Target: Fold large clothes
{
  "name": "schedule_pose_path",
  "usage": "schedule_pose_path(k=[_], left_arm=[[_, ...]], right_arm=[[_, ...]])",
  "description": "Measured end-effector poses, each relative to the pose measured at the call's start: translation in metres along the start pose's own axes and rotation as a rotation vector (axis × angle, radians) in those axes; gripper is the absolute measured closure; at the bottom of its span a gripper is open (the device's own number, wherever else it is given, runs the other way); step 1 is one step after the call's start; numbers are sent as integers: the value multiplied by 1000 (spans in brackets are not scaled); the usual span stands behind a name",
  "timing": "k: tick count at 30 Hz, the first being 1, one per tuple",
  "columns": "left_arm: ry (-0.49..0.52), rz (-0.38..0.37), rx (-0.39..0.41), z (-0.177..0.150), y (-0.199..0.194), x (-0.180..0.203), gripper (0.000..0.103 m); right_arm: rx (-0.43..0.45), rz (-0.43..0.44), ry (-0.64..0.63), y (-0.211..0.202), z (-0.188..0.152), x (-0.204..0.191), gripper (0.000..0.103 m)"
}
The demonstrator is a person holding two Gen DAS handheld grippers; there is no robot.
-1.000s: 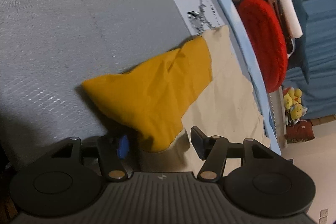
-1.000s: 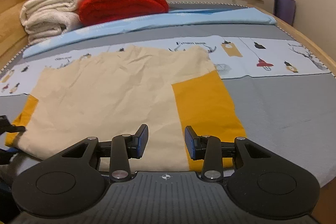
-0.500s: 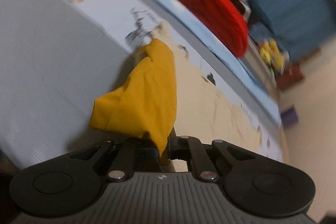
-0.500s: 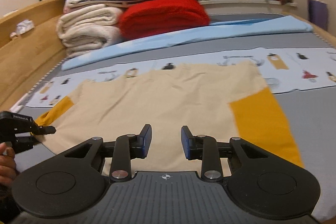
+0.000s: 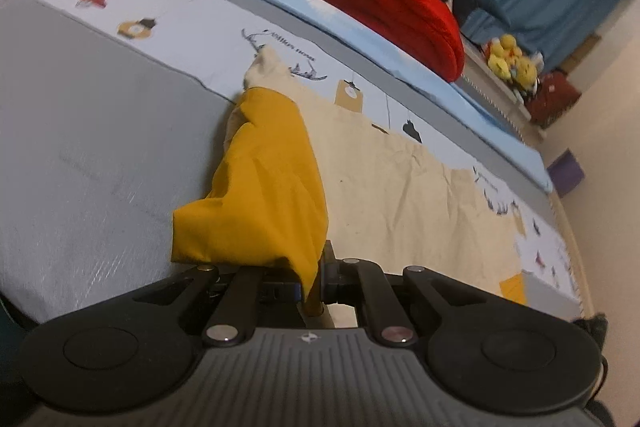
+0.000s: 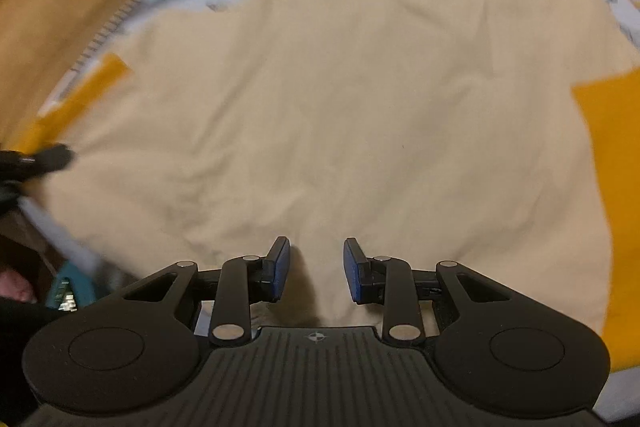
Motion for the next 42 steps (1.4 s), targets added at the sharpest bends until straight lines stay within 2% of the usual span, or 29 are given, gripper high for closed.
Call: schedule_pose_path(k=[4,7,10,13,17,20,22,24,26,30,33,36,39,42], left_arm=[[20,10,10,0,2,1,95],[6,6,17,0,0,3,95],[23,8,35,0,-1,14,95],[70,17,65,-1,-3,32,95],[138,1,99,-7,-3,64,95],[184,-14,117,-15,-1,92,95],[218,-32,129,-22,1,114,96],[267,-59,147,-32,4,142,96],[322,-100,163,-44,8,176,96],[488,-212,184,-88,17,251,97],[648,-301,152,-140,30,302,98],[772,-362,60,-198,52,333,98],[879,-403,-89,-253,77,346,98],[938,-416,-240,-291,94,344,96]], right_arm=[[-3,-35,-27,3,4,-10,70],[54,-28,-11,-15,7,-8,72],[223,-62,-40,-62,13,1,72],[432,-161,-92,-125,22,21,72],[660,-289,-162,-212,28,62,72],[748,-397,-223,-262,26,113,72],[758,-460,-210,-280,21,150,72],[753,-511,-128,-285,8,191,72],[693,-516,-65,-283,-6,220,71],[709,-530,-34,-301,-21,246,71],[685,-513,-10,-305,-32,260,71],[672,-492,5,-295,-30,263,71],[665,-435,30,-286,-32,259,70],[651,-367,51,-279,-29,256,61]])
Point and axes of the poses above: each gripper's, at about its wrist camera, not at the fingertips, and y roughly the way its jaws point, x to its right, z to its top, the point moved 6 cm from there along y, roughly the way its jaws point, and after that the axes turned 10 degrees about -y, right-handed, at the moved point
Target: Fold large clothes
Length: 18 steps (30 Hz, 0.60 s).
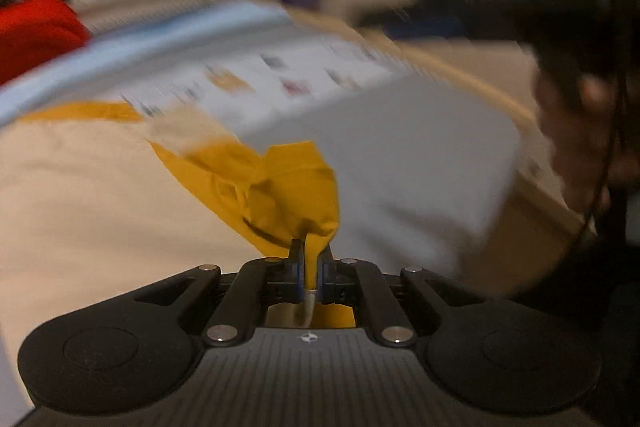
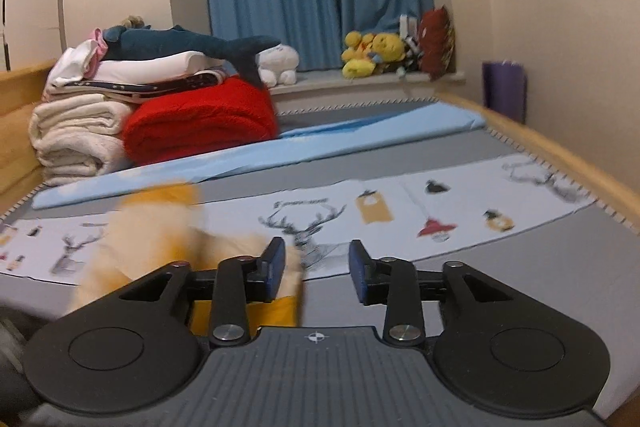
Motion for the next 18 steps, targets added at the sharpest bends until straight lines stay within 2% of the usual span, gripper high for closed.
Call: schedule_pose_path(k=[3,5,6,9,12,13,15,16,18], left_arm=[[-31,-74,-76,-9,2,-4,80],[-81,-126,-104,-13,-9,-18,71],[-90,-122,-97,-12,-16,-24,62],[-98,-105,-54,-11,-39,-43,60],[-153,-69,-20,-10,-60,-71,60],[-165,-41,-11,-8,-65,-79,60],[-195,39,-1,-7,-73,-101,60],[-219,82,6,-6,-76,-114,60],[-279,160,21,-1,-81,-134,60]], right_arm=[[-68,97,30,15,-8,-17,47],[-134,163,52,26,-15,-32,45],[-166,191,55,31,-19,-39,45],[-311,259,39,53,-39,-66,42],[-439,233,-40,70,-62,-89,43],[-458,232,-60,71,-67,-95,46],[-473,244,-103,72,-72,-109,66],[-471,242,-123,71,-72,-112,87],[-457,236,-152,66,-70,-114,96]])
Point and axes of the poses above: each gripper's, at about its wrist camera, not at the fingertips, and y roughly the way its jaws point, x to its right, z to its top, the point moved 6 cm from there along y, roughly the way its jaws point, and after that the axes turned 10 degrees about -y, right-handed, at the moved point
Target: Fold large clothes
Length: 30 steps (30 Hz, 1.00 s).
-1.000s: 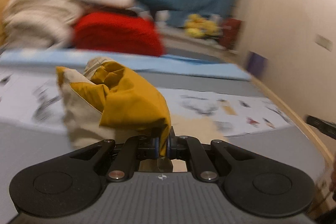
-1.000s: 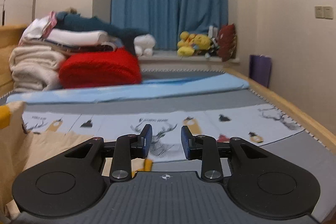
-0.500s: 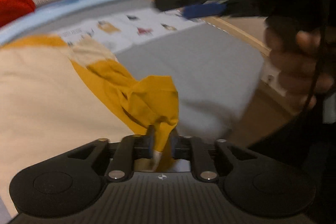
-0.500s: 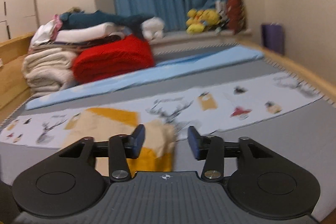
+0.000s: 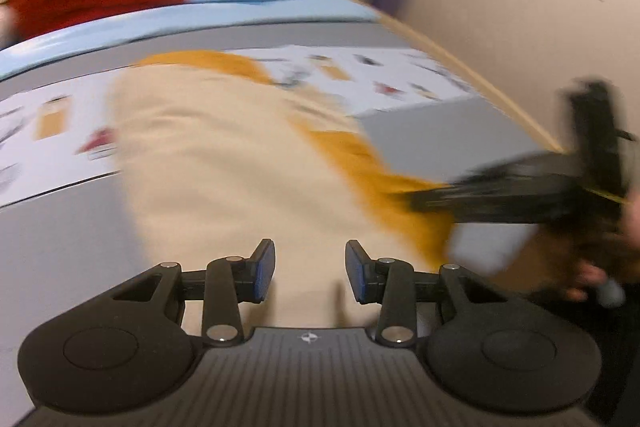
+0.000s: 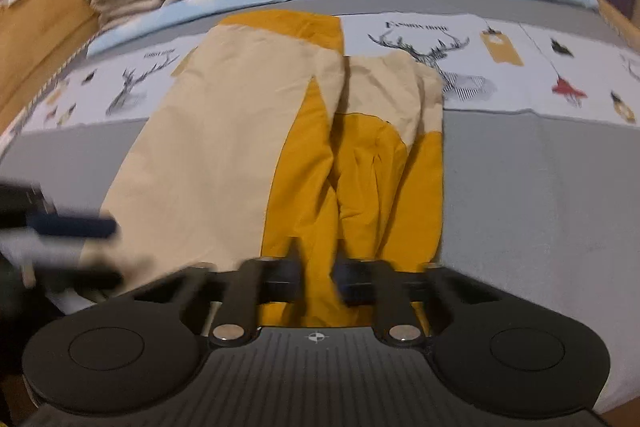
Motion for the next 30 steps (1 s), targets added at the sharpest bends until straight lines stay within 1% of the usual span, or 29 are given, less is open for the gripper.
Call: schedule_pose_path(k=[2,4,5,6,7,8,10,11,12,13,14,16,17,18,19,21,22,23,25,28,30], left_arm=[[-61,54,18,8,-3,-19,60],[-102,86,30,20,-5,-30,60],[-117,93,29,23,-4,-34,60],[-127,93,23,25,-1,-35,59],[-132,89,17,27,2,-34,59],[-134,80,5,28,7,-32,59],[-129,56,-15,26,12,-25,59],[-128,38,-26,23,14,-21,59],[-127,20,-45,21,20,-18,59],[-118,18,-78,14,28,-15,59],[-93,39,-134,5,42,-14,57],[-31,91,-217,-14,60,-16,46],[-16,104,-236,-20,61,-15,45],[-21,101,-229,-19,59,-14,46],[-25,85,-212,-17,54,-13,48],[13,43,-163,-10,40,-7,50],[42,41,-165,-11,38,-7,50],[61,62,-200,-18,44,-10,52],[63,106,-302,-39,62,-19,51],[80,106,-299,-40,66,-15,50],[87,99,-295,-38,64,-15,50]], right_arm=[[74,13,47,-17,7,14,99],[198,34,106,-47,11,29,100],[251,23,110,-63,10,35,101],[258,-2,105,-69,6,41,101],[212,-47,98,-68,-5,49,101],[151,-67,105,-61,-17,56,101],[51,-84,118,-46,-37,67,101],[25,-98,97,-40,-44,70,101],[13,-110,76,-36,-48,71,101],[15,-111,67,-32,-49,72,101],[22,-110,67,-31,-48,73,101],[27,-119,70,-26,-50,74,101],[15,-123,69,-22,-53,74,101],[-4,-123,65,-16,-55,75,101],[-20,-134,46,-11,-57,73,101],[-23,-170,-3,-5,-54,70,101],[-24,-176,-5,-1,-50,70,101],[-30,-173,4,1,-51,71,101],[-71,-170,-1,9,-55,72,101],[-156,-171,-45,25,-65,67,101],[-183,-187,-59,32,-68,65,101]])
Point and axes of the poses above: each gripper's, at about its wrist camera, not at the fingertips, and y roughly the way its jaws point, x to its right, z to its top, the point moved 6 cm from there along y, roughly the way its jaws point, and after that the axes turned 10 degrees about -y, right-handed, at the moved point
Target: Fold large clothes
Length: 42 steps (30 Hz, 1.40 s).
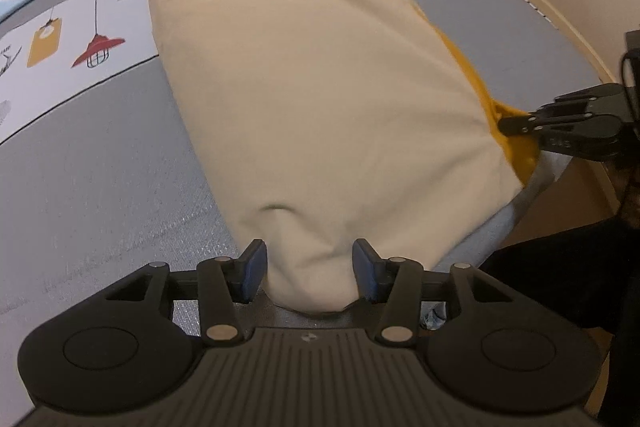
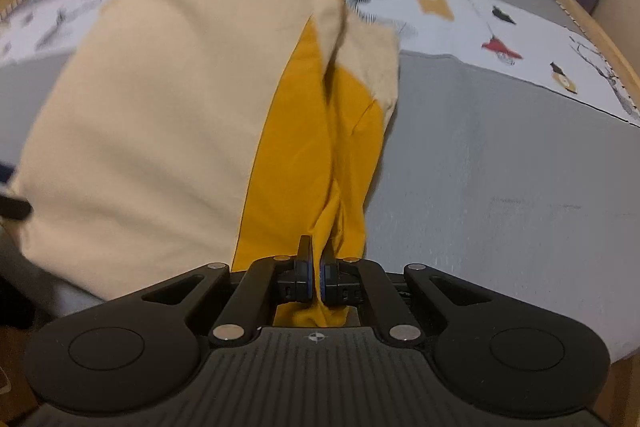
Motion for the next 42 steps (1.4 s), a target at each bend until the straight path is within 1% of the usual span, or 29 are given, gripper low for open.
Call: schedule_pose_path(k=[3,4,5,8,10,11,12,13,14,15,16,18,19,21,22,23,24,25,26,29,30,32,33,34,35,37,40,42], left_arm=[[6,-17,15,7,-5,-3,50],[0,-23,38,8,-14,0,50],[-14,-32,75,15,-23,1,50],[-89,-71,180,34,-37,-6,50],[-138,-98,208,39,-40,-8,51],[-157,-107,202,42,-36,-8,51],[-160,-106,178,42,-28,-6,52],[-147,-87,135,39,-16,-3,52],[-106,-44,105,36,-4,2,52],[-64,-6,100,34,1,6,50],[-48,9,108,35,1,9,47],[-85,-12,122,38,-3,9,47],[-108,-29,134,41,-7,7,47],[-153,-48,176,46,-18,-1,47],[-180,-48,195,49,-23,-5,47],[-221,-56,213,52,-28,-12,47],[-266,-70,227,54,-32,-19,47],[-312,-82,234,55,-34,-27,47],[-369,-91,229,59,-35,-38,47],[-501,-137,197,74,-30,-67,46],[-537,-153,191,81,-28,-76,44],[-611,-197,173,95,-19,-96,37],[-649,-226,159,102,-12,-106,30],[-682,-251,143,109,-5,-115,25],[-715,-272,123,112,5,-122,23],[-770,-306,78,118,29,-135,22],[-809,-393,44,125,57,-138,16],[-817,-418,46,133,71,-138,12]], right_arm=[[-10,0,17,3,1,-1,101],[-13,-1,18,3,1,-1,101],[-14,-2,17,4,1,-1,101],[-22,-3,8,4,-1,-2,101],[-25,-5,-2,5,0,-3,101],[-25,-5,-5,6,0,-3,101],[-25,-5,-6,7,1,-3,101],[-24,-5,-7,6,1,-3,101],[-20,-5,-7,5,2,-4,101],[-13,-5,-8,3,2,-4,101],[4,-8,-6,0,4,-4,99],[75,-36,15,-12,10,2,98],[144,-52,30,-24,16,6,97],[328,-88,57,-52,29,14,89],[401,-97,72,-63,34,18,79],[449,-98,94,-70,38,21,68],[458,-94,109,-70,40,24,66],[445,-82,125,-66,42,26,64],[413,-64,139,-59,44,27,64],[329,-13,181,-37,51,26,64],[288,10,193,-27,53,25,63],[183,39,227,-6,51,22,62],[136,38,249,4,50,23,62],[102,36,265,11,48,23,61],[73,38,286,18,45,22,58],[49,47,328,24,43,26,53],[37,63,349,30,44,29,52],[34,66,345,33,43,28,52]])
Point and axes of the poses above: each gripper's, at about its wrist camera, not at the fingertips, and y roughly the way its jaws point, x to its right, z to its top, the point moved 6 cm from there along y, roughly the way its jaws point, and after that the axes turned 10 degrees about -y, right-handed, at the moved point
